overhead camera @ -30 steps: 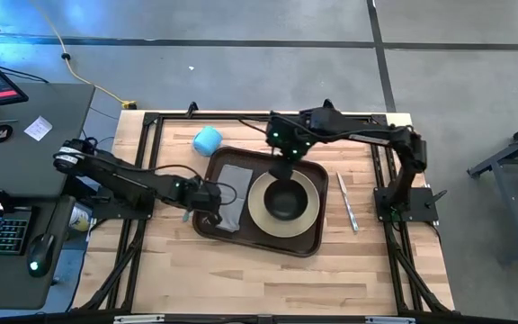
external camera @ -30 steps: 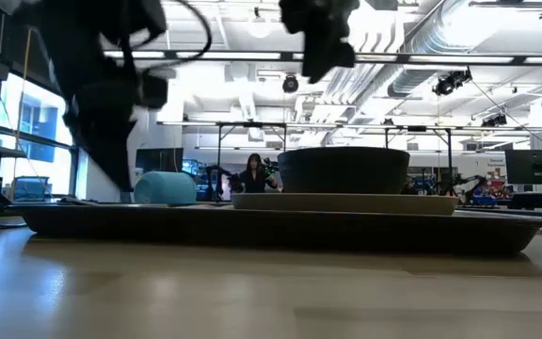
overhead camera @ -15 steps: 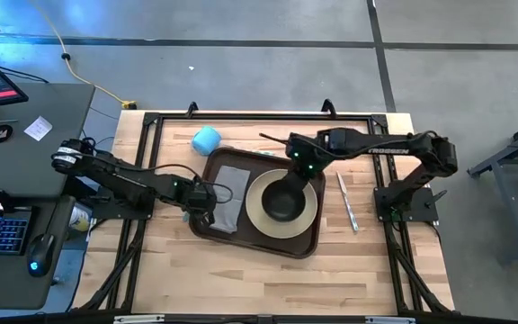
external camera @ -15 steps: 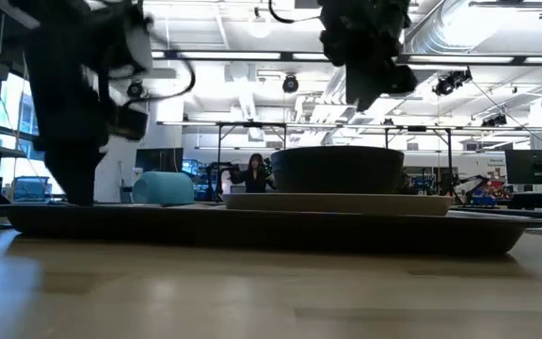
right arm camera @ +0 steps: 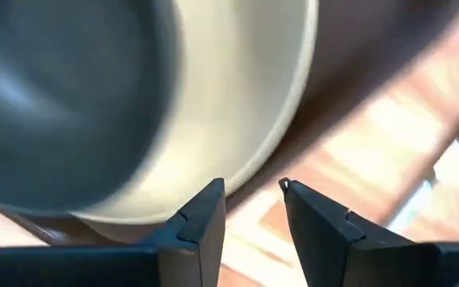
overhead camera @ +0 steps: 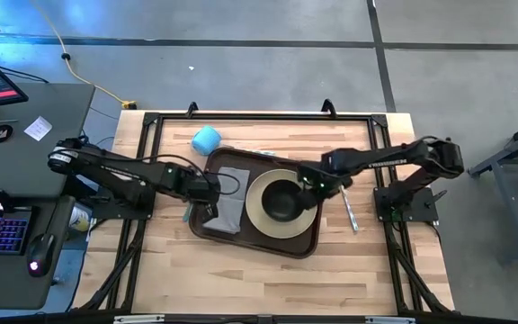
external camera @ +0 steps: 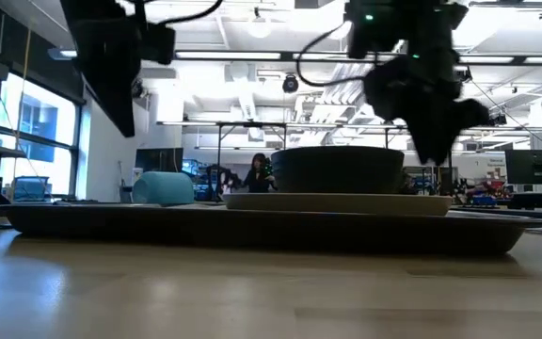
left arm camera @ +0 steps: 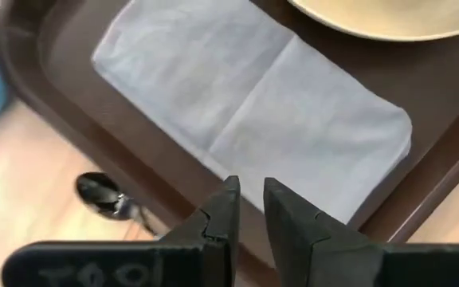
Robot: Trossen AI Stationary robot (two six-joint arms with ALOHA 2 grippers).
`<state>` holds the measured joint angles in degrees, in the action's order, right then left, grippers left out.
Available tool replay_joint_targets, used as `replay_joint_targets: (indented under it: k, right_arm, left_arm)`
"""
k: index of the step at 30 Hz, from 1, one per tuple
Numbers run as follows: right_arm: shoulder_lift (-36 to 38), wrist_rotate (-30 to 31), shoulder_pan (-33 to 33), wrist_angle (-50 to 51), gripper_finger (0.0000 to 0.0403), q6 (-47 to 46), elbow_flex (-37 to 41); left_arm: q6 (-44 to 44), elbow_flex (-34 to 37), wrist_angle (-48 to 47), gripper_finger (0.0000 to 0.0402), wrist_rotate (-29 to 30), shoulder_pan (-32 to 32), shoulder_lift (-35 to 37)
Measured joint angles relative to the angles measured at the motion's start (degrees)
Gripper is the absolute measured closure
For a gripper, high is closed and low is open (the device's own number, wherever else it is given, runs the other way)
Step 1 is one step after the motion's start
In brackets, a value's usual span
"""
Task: Set up tray
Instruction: Adjust the brown plate
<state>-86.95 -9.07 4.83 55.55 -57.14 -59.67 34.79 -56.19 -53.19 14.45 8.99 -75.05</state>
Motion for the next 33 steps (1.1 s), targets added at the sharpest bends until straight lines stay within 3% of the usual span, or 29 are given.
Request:
replay_joint_targets:
  k: [5, 9, 14, 19, 27, 33]
  right_arm:
    - [6.87, 0.96, -3.58, -3.14, 0.0279, -10.71, 6.67]
    - [12.36, 3.45, -6.25, -13.17, 0.0279, -20.69, 13.95]
    - [13.85, 12.39, -7.58, -26.67, 0.0279, -25.62, 21.52]
    - [13.36, 16.24, -7.47, -28.55, 0.0279, -28.39, 23.74]
    - [8.2, 15.45, -8.41, -36.07, 0.0279, -25.22, 24.73]
    - [3.21, 6.5, -10.86, -40.62, 0.0281, -23.78, 24.41]
  left_arm:
    - [0.08, -1.98, -3.41, 0.0307, 0.1, 0.0, 0.68]
    - [0.12, -2.25, -2.07, 0.0307, 0.34, 0.0, 1.43]
    - [0.01, -2.18, -1.11, 0.0307, 1.32, 0.0, 2.32]
    - [-0.16, -2.16, -0.99, 0.0307, 1.29, 0.0, 3.28]
    - [-0.2, -2.27, -1.32, 0.0307, 1.3, 0.0, 4.6]
    - [0.35, -2.18, -2.66, 0.0307, 1.25, 0.0, 4.85]
